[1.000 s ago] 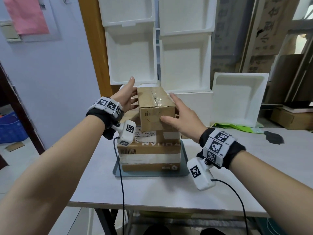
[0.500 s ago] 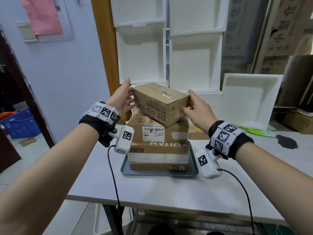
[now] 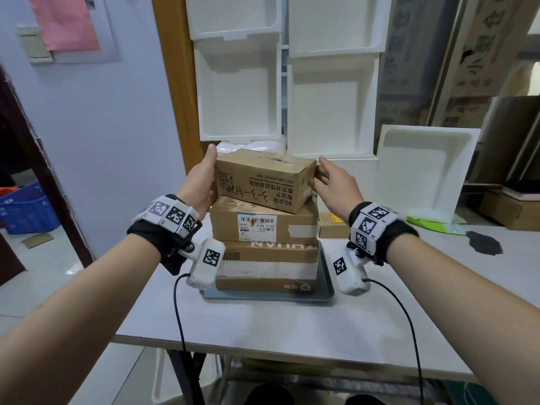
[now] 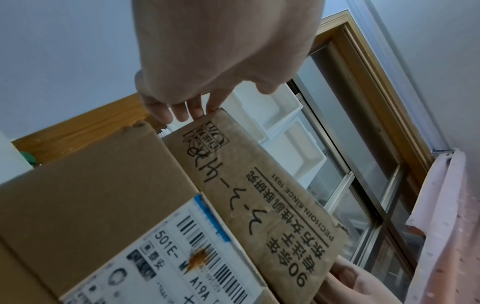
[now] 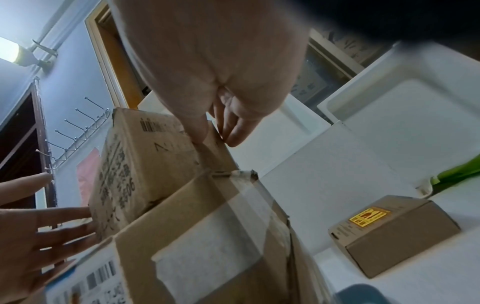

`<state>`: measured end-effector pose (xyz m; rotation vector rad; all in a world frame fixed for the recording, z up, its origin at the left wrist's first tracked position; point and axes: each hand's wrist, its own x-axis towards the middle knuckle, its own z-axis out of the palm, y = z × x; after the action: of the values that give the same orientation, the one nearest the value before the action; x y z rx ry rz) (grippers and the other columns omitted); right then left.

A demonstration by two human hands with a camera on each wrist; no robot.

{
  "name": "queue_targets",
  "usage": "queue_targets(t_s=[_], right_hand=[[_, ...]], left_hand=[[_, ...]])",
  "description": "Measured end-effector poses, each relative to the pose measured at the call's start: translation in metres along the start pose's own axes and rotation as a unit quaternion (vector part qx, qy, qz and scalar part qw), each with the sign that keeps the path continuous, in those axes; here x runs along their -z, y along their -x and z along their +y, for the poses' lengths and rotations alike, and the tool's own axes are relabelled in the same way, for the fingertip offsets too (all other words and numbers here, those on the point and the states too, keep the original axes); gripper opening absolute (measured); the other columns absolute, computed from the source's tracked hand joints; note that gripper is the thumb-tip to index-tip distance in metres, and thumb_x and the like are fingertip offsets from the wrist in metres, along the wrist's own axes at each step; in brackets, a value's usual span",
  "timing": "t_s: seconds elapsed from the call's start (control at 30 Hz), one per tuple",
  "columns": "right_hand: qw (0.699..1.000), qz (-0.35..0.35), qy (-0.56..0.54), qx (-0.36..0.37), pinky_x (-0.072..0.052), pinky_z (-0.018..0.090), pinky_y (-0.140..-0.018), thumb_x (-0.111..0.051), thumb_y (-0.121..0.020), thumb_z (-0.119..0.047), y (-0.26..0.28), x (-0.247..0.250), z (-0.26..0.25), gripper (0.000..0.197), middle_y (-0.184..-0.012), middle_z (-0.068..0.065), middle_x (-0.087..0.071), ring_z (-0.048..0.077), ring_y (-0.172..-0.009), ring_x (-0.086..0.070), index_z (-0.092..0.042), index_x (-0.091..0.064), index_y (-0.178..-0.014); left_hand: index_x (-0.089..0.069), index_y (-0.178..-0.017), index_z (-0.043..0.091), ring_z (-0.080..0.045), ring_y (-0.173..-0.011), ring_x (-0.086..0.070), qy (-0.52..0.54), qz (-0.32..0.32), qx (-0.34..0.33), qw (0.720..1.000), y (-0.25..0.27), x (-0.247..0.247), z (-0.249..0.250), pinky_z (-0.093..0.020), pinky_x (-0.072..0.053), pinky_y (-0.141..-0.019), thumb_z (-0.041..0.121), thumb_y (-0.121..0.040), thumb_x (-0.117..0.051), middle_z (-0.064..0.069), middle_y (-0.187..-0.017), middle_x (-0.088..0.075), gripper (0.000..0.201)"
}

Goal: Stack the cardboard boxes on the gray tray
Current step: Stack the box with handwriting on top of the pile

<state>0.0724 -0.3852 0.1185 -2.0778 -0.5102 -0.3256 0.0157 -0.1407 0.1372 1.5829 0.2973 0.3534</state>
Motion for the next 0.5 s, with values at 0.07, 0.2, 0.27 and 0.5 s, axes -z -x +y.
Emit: queue_targets(t_s=[0.07,0.2,0.27,0.5], right_hand=[[1.000,0.012,0.007,-0.002,-0.046,0.033,-0.102,-0.057,-0.093,-0.018,0.001,-0.002,0.003,0.020,-0.130,0.006,-0.063,0.018,-0.123,-0.058,-0.009,-0.057,-0.112],[0.999,0.049,-0.009,-0.020,-0.046,0.029,-0.084,-0.053,-0.092,-0.019,0.008,-0.007,0.000,0.009,-0.114,0.009,-0.069,0.021,-0.107,-0.063,-0.010,-0.053,-0.090],[0.997,0.063,-0.023,-0.029,-0.042,0.028,-0.072,-0.047,-0.094,-0.024,0.015,-0.011,-0.006,0.017,-0.101,0.008,-0.070,0.023,-0.092,-0.061,-0.011,-0.055,-0.087],[0.992,0.008,-0.098,-0.073,-0.046,0.044,-0.099,-0.024,-0.096,-0.059,0.016,-0.023,-0.018,0.059,-0.114,0.005,-0.067,0.026,-0.108,-0.060,-0.019,-0.061,-0.118]], left_hand=[[-0.039,-0.146,0.015,-0.024,-0.137,-0.039,0.014,-0.001,0.004,1.000,0.000,0.000,0.000,-0.046,-0.025,-0.116,0.071,-0.089,-0.034,-0.006,-0.143,-0.050,0.080],[-0.041,-0.146,0.014,-0.022,-0.135,-0.042,0.048,-0.007,0.006,0.999,-0.003,-0.002,0.005,-0.039,-0.029,-0.115,0.068,-0.092,-0.035,-0.005,-0.143,-0.051,0.076],[-0.037,-0.147,0.012,-0.020,-0.137,-0.040,0.057,-0.011,0.006,0.998,-0.004,-0.004,0.008,-0.032,-0.030,-0.112,0.062,-0.096,-0.032,-0.004,-0.146,-0.047,0.072],[-0.028,-0.150,0.009,-0.020,-0.139,-0.037,0.071,-0.022,0.013,0.997,0.002,-0.004,0.012,-0.029,-0.034,-0.104,0.061,-0.097,-0.028,-0.007,-0.152,-0.040,0.074]])
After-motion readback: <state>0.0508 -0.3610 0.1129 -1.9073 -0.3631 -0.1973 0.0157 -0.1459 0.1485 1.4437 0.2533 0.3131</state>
